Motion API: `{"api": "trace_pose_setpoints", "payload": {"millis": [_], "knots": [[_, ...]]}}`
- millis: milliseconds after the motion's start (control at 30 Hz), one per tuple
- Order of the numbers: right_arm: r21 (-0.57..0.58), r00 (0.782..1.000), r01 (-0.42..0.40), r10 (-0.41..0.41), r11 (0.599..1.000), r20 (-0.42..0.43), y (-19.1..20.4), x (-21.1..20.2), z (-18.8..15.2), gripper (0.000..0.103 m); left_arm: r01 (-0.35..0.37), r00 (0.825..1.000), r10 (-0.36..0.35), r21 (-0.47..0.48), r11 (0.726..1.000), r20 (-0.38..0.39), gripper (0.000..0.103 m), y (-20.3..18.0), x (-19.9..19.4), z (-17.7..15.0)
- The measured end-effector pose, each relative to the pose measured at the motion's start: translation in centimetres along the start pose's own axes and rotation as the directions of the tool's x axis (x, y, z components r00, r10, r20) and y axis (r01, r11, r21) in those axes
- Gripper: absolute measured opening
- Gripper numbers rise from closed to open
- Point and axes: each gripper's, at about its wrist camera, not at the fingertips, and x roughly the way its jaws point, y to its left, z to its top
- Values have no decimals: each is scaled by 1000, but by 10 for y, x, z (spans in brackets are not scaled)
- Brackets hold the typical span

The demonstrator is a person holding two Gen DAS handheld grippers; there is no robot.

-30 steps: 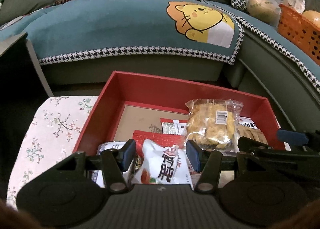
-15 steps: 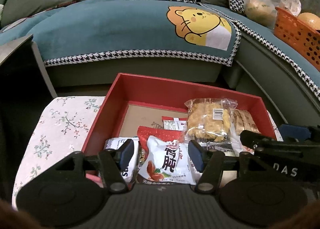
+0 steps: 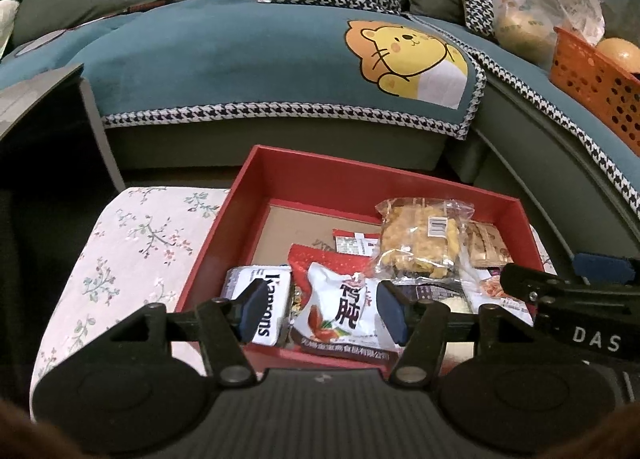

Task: Organize snacks

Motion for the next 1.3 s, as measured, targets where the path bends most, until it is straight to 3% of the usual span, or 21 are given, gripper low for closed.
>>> {"api": "trace_pose_setpoints", "payload": {"millis": [400,767,1167,1300], "knots": [[-38,1000,16,-16,999,2,3,-32,-23,86,11,1000,-11,-2,1000,-11,71,-2,-30,-21],[-15,1000,22,-22,1000,14,-5,-59,-43,87,-16,1000,15,21,1000,8,90,-10,-56,-42],[15,1000,17,-17,1000,24,-8,-87,-65,88,-33,999,33,23,999,11,103,-10,-75,-69],[30,1000,16,-16,999,23,-9,-97,-74,88,-34,999,34,16,999,7,103,-9,-81,-79]]}}
